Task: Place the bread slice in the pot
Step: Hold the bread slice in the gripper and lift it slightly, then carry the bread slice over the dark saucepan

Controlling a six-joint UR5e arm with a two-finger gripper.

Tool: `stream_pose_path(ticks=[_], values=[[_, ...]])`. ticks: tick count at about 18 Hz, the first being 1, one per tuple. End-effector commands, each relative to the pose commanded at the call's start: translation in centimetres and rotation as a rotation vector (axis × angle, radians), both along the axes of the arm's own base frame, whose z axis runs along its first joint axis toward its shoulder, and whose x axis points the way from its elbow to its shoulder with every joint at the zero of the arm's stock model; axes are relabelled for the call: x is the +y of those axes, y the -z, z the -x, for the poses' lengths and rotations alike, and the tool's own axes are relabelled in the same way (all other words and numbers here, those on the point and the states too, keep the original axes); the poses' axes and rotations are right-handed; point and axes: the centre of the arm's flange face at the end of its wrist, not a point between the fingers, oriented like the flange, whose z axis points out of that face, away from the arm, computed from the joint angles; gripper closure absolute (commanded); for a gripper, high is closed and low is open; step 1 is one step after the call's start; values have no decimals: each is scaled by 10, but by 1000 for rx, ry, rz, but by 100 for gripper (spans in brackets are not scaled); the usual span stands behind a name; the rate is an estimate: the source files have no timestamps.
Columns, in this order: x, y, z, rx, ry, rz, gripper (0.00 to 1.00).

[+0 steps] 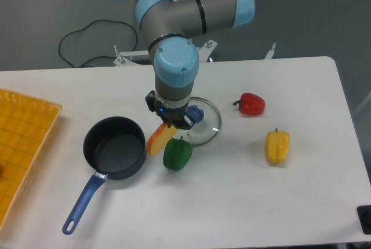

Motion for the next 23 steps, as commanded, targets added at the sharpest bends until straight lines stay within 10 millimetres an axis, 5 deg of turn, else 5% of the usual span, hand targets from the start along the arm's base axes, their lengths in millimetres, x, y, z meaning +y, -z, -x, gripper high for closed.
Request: stream_pose_path(ticks=[23], values=[[58,-6,-57,25,-153,-116,85]])
